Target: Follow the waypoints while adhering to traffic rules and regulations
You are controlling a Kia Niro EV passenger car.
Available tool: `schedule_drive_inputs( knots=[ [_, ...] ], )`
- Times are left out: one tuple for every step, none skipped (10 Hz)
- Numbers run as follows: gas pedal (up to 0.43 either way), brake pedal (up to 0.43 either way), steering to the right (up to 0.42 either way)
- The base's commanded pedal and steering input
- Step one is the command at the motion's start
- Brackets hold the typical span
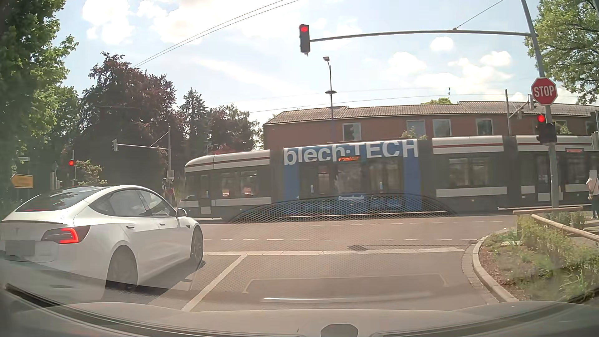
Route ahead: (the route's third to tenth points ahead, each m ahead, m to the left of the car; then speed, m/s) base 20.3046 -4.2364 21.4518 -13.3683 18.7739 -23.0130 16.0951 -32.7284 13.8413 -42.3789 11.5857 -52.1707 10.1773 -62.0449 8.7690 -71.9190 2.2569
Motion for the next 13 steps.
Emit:
schedule_drive_inputs(
  knots=[
    [0.0, 0.03, 0.047],
    [0.0, 0.03, 0.051],
    [0.0, 0.049, 0.057],
    [0.0, 0.049, 0.066],
    [0.0, 0.049, 0.074],
    [0.0, 0.049, 0.083],
    [0.0, 0.055, 0.088],
    [0.0, 0.061, 0.093],
    [0.0, 0.061, 0.098],
    [0.0, 0.055, 0.102],
    [0.0, 0.061, 0.104],
    [0.0, 0.061, 0.104],
    [0.0, 0.055, 0.104]
  ],
)
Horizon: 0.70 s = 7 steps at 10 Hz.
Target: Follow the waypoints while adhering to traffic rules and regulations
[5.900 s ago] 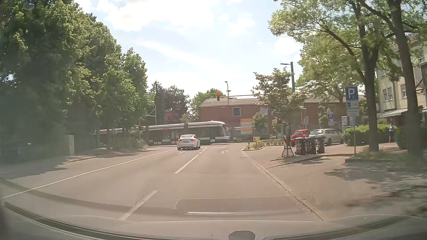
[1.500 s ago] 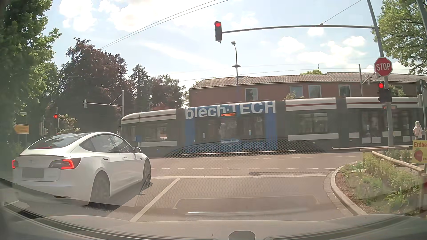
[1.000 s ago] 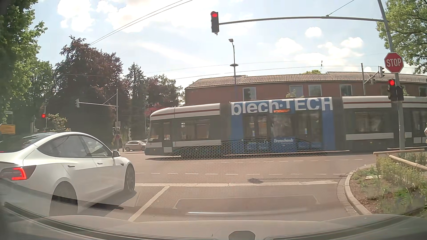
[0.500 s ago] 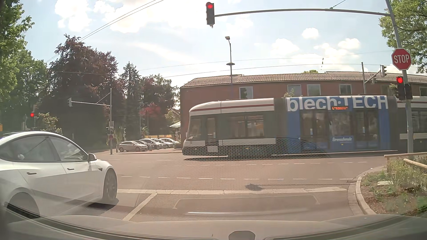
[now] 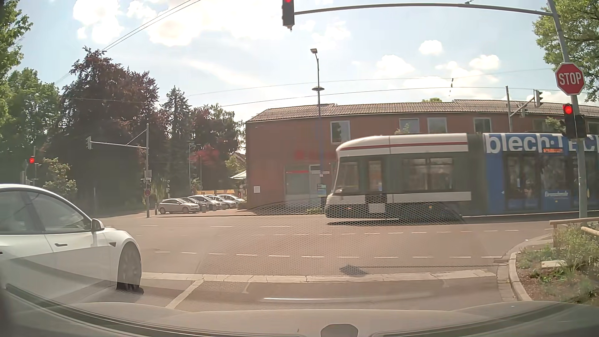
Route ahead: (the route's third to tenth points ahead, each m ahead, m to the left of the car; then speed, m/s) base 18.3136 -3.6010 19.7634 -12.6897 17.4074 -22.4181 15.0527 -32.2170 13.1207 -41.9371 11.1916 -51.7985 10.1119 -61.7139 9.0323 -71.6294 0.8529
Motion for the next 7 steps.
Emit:
schedule_drive_inputs(
  knots=[
    [0.0, 0.049, 0.102],
    [0.0, 0.049, 0.099],
    [0.0, 0.049, 0.096],
    [0.0, 0.049, 0.095],
    [0.0, 0.049, 0.094],
    [0.0, 0.049, 0.094],
    [0.0, 0.049, 0.094]
  ],
)
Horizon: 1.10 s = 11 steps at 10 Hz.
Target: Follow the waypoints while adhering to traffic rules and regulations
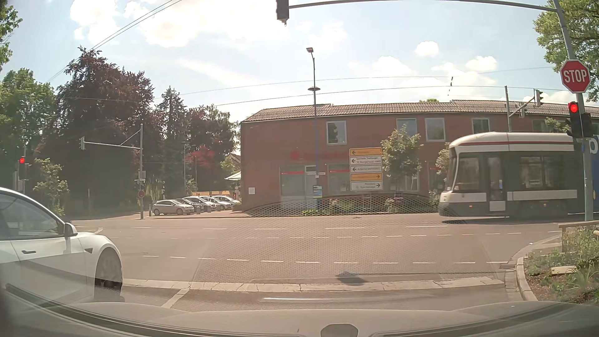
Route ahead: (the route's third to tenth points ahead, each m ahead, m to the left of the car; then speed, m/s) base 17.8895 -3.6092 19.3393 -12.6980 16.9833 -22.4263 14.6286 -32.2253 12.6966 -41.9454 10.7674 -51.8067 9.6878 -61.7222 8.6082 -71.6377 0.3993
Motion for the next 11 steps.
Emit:
schedule_drive_inputs(
  knots=[
    [0.0, 0.049, 0.094],
    [0.0, 0.049, 0.094],
    [0.0, 0.049, 0.094],
    [0.0, 0.055, 0.094],
    [0.0, 0.067, 0.094],
    [0.0, 0.079, 0.094],
    [0.0, 0.085, 0.094],
    [0.0, 0.091, 0.094],
    [0.0, 0.104, 0.094],
    [0.0, 0.11, 0.094],
    [0.0, 0.116, 0.094]
  ],
)
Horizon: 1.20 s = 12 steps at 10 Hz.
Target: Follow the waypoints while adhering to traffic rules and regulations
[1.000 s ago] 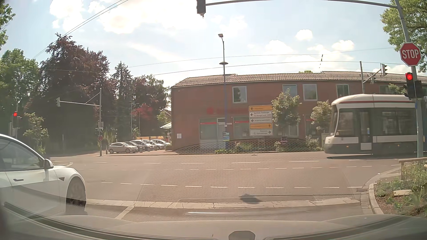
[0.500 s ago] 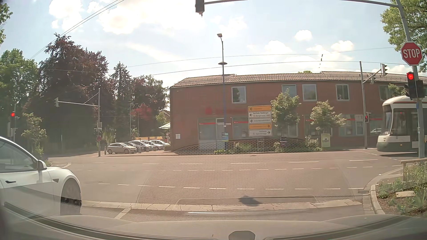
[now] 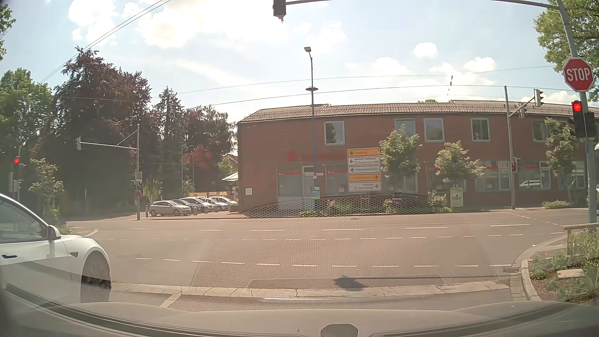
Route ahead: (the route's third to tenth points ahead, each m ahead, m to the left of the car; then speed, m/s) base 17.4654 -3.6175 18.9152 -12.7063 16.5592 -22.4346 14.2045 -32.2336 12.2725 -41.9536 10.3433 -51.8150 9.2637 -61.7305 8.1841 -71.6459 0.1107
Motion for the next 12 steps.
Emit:
schedule_drive_inputs(
  knots=[
    [0.0, 0.122, 0.094],
    [0.0, 0.122, 0.094],
    [0.0, 0.128, 0.094],
    [0.0, 0.14, 0.094],
    [0.0, 0.14, 0.094],
    [0.0, 0.14, 0.094],
    [0.0, 0.146, 0.093],
    [0.0, 0.152, 0.094],
    [0.0, 0.165, 0.094],
    [0.0, 0.177, 0.094],
    [0.0, 0.195, 0.094],
    [0.0, 0.207, 0.093]
  ],
)
